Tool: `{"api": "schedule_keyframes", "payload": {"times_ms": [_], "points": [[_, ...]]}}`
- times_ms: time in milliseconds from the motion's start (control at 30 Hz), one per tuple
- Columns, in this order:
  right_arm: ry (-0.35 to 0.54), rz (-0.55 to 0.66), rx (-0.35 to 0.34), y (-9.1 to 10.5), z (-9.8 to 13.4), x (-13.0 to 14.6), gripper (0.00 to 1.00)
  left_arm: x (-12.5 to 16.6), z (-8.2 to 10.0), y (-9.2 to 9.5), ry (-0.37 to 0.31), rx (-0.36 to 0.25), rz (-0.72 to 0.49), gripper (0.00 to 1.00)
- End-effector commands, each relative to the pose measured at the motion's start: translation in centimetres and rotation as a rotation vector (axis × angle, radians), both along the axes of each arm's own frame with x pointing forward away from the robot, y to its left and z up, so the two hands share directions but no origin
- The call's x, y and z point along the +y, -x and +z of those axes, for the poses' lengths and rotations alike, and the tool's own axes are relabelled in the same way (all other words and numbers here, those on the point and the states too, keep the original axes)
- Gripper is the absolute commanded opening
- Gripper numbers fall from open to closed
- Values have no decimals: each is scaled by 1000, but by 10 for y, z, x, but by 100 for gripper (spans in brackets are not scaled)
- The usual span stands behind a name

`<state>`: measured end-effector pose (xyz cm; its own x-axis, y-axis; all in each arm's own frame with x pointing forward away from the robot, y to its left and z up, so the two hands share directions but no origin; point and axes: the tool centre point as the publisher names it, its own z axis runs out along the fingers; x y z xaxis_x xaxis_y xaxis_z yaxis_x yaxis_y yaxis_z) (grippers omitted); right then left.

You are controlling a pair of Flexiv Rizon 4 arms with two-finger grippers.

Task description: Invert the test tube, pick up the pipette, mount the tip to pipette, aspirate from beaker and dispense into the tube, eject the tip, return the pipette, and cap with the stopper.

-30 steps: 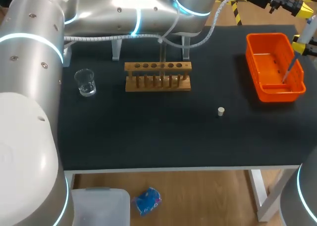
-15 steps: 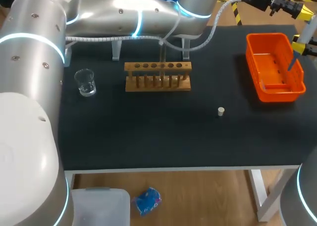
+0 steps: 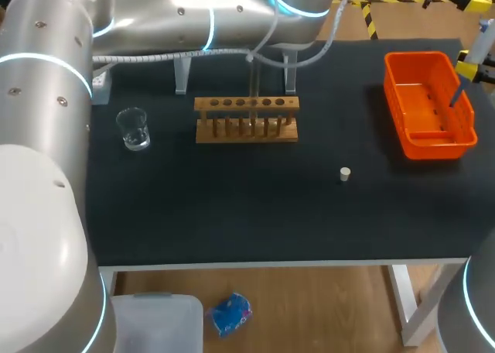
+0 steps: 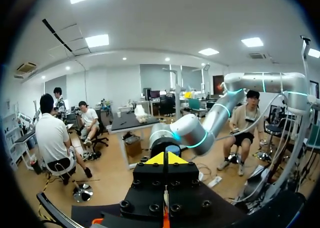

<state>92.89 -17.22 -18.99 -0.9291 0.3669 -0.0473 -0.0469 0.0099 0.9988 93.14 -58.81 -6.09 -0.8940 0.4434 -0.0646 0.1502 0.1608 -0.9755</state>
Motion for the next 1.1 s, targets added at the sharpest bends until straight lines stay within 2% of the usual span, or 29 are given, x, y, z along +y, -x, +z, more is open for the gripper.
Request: {"api": "schedule_keyframes", "payload": {"times_ms": [33,467,500,533,1100], "points": [[2,-1,1,1,1,0,0,9,12,8,-17,-17,24,0],[2,-1,1,1,1,0,0,9,12,8,-17,-17,24,0],[2,-1,1,1,1,0,0,9,12,8,-17,-17,24,27],[2,-1,1,1,1,0,0,9,12,8,-17,-17,24,100],[2,-1,1,1,1,0,0,9,12,8,-17,-17,24,100]]}}
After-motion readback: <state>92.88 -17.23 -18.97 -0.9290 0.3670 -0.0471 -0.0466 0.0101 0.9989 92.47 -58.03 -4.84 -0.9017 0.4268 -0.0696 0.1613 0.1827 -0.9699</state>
